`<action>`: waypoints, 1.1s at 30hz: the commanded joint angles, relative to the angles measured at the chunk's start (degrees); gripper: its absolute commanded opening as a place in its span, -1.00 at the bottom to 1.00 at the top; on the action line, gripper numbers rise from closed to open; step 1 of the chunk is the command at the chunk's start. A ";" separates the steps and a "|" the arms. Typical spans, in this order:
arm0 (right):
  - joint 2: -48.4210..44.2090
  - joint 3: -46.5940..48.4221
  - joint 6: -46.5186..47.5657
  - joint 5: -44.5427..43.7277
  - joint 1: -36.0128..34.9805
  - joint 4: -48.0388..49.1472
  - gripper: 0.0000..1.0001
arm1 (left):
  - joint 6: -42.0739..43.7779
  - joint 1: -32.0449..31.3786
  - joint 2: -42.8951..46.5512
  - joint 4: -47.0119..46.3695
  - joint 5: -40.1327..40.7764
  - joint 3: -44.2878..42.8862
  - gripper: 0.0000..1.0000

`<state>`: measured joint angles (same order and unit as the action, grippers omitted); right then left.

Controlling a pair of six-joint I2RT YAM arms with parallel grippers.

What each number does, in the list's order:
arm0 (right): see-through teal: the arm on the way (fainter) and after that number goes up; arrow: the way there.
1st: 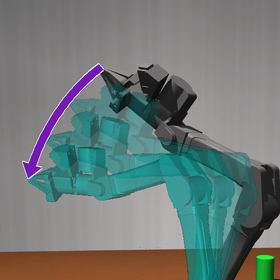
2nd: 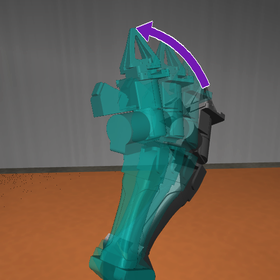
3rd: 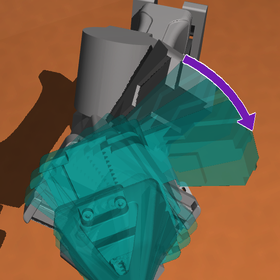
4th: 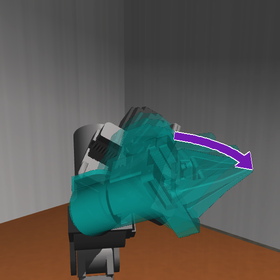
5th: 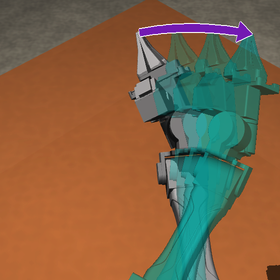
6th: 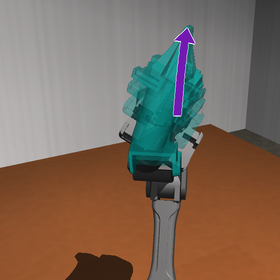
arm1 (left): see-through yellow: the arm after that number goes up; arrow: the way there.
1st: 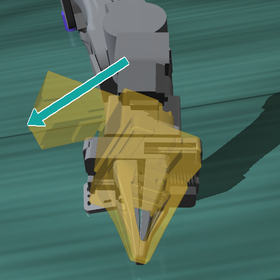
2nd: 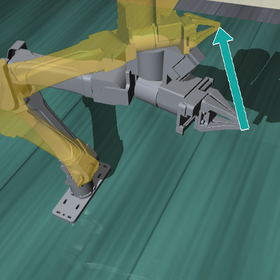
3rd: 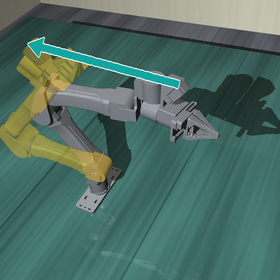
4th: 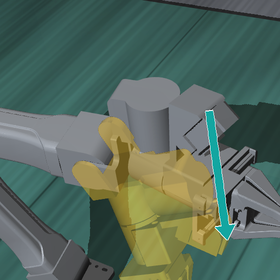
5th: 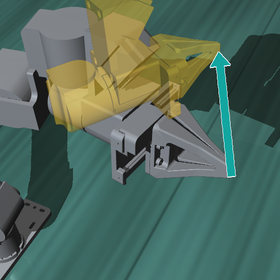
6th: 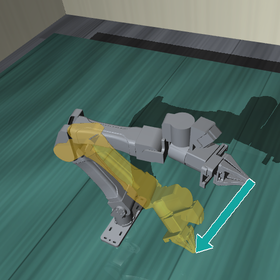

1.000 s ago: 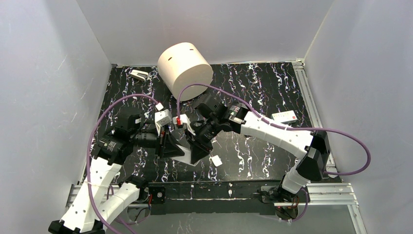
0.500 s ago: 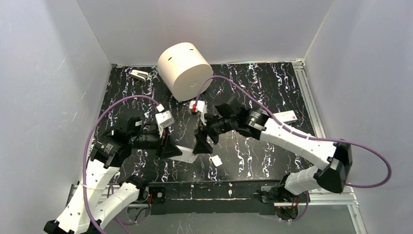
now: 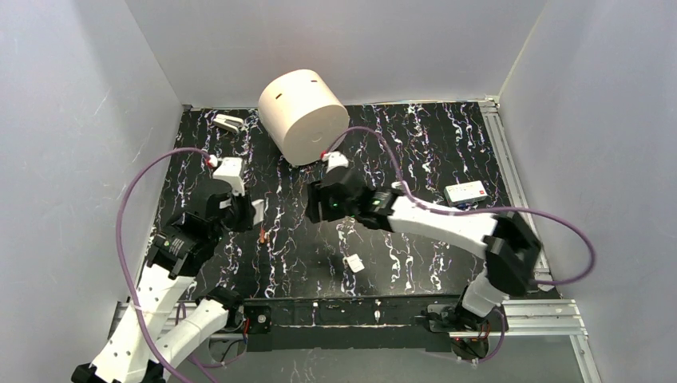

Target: Load the batteries into the remote control

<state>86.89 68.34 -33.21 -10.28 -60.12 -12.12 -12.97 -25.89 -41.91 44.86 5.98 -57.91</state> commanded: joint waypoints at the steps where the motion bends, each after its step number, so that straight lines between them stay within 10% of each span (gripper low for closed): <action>1: 10.71 8.50 -8.87 -10.30 -5.10 -1.28 0.34 | -5.56 -0.14 4.02 4.15 20.02 -2.25 -1.00; 17: 42.08 40.70 -5.61 -13.11 -14.71 -6.43 -0.25 | -7.18 -0.13 17.06 6.55 32.53 -1.05 -1.00; 33: 54.63 53.75 -1.36 -19.06 -14.72 -13.68 -0.27 | -7.44 -0.13 17.10 10.16 32.17 -3.06 -1.00</action>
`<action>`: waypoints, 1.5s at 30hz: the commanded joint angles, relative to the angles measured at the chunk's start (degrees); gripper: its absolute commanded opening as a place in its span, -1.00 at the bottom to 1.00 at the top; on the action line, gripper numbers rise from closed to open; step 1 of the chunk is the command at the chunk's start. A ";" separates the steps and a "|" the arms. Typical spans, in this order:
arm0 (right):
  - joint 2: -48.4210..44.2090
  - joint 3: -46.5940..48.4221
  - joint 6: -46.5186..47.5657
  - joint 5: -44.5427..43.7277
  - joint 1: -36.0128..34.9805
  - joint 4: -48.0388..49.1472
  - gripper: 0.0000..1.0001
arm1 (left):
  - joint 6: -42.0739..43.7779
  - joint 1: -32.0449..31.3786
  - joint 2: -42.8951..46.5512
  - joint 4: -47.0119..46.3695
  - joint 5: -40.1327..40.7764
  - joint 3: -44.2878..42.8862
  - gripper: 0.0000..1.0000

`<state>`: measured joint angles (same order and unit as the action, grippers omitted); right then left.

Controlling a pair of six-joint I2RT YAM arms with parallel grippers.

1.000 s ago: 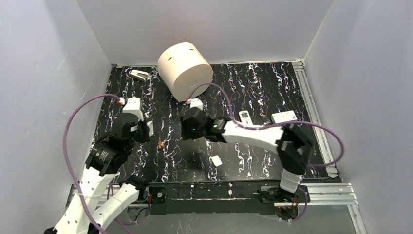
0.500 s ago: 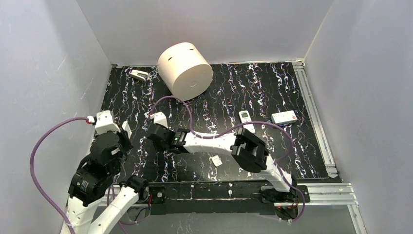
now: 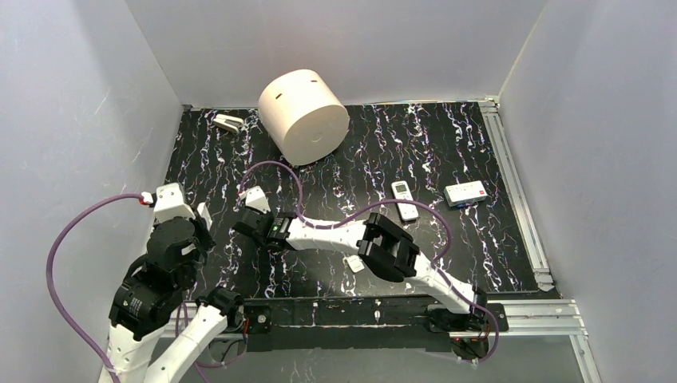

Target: Load the batteries into the remote control

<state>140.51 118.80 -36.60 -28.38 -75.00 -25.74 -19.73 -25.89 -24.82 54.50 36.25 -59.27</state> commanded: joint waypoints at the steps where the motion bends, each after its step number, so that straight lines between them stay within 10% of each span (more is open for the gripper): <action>1: 1.28 3.45 2.05 -0.83 0.17 -0.14 -0.27 | -0.70 -0.13 -0.17 0.56 1.76 -1.65 -1.00; 15: 6.11 7.04 6.62 -7.05 -2.02 -6.11 -0.38 | -1.20 -0.13 -0.48 0.34 1.01 -0.84 -1.00; 21: 6.17 7.93 7.32 -9.55 -2.71 -7.11 -0.90 | -1.12 -0.13 -0.62 0.17 0.74 -0.86 -1.00; 28: -3.85 2.07 6.64 -13.80 -2.04 -2.30 -0.93 | -0.90 -0.14 -1.61 -1.06 -3.89 -0.04 -1.00; 45: -56.84 -50.01 -4.93 -18.46 9.94 11.14 -0.87 | -9.15 -0.13 -12.09 -43.40 -53.75 14.23 -1.00</action>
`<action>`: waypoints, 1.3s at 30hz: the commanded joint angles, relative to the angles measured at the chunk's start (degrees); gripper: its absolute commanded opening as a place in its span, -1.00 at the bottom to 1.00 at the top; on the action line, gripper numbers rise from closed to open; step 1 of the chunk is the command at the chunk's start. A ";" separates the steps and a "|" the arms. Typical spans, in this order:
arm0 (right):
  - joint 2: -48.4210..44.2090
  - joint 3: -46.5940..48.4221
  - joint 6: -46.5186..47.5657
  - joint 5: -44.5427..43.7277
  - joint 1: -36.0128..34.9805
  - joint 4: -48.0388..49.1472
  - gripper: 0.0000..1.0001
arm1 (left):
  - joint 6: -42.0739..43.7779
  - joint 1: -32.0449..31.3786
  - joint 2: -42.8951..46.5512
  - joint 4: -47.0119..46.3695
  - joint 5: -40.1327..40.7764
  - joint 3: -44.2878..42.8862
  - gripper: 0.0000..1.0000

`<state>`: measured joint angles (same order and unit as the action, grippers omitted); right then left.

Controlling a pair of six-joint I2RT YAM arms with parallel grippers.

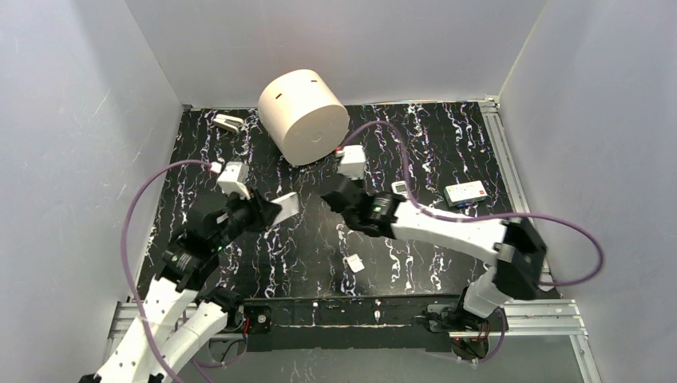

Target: Load the batteries into the remote control

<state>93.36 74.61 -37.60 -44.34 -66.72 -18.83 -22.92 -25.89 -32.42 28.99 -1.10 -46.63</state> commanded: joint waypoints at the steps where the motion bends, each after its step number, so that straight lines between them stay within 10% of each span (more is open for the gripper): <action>1: -12.70 -7.39 -3.80 -2.35 2.19 5.11 -0.86 | -7.55 -0.15 -6.28 -21.22 -18.99 2.01 -1.00; 17: -30.15 -14.74 5.92 5.43 3.27 22.72 -0.80 | -28.79 0.25 -21.80 -47.92 -39.59 3.04 -1.00; 39: -32.38 -15.85 18.32 6.92 3.23 29.05 -0.78 | -53.34 1.88 -27.59 -59.66 -39.86 4.03 -1.00</action>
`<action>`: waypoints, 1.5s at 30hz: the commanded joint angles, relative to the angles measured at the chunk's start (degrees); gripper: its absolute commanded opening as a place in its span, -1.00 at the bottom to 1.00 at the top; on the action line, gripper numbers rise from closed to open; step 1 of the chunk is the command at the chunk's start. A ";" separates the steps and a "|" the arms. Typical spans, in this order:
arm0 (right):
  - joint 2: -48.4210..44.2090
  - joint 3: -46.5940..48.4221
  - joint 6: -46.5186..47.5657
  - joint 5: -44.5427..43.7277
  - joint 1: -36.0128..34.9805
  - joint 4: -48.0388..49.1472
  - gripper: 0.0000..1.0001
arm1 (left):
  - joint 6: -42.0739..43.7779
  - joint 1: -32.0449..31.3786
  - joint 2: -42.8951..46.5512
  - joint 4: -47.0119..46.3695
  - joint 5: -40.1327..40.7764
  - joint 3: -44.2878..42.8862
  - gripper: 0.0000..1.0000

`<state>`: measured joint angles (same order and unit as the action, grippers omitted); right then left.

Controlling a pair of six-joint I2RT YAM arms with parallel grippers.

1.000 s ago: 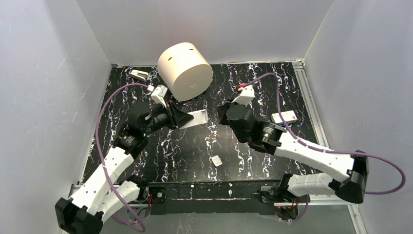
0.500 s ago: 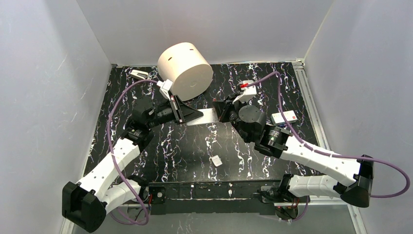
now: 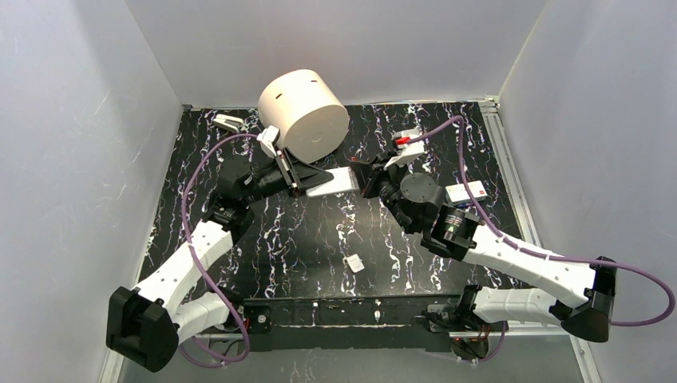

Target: Load the batteries into the remote control

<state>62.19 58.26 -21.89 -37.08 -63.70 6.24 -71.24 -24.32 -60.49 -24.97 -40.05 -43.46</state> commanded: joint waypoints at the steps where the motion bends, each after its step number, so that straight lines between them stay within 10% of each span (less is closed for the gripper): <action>1: -1.09 0.53 2.70 -0.15 0.20 3.96 -0.78 | -5.65 0.30 0.40 -6.51 -0.71 1.10 -1.00; 45: -1.69 -0.60 -1.01 2.36 0.24 1.16 -0.46 | -8.65 0.32 0.76 -12.30 2.79 1.97 -1.00</action>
<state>60.58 57.10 -22.61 -34.24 -63.44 6.24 -80.09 -24.18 -60.66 -34.48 -37.10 -40.49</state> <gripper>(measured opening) 0.229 0.203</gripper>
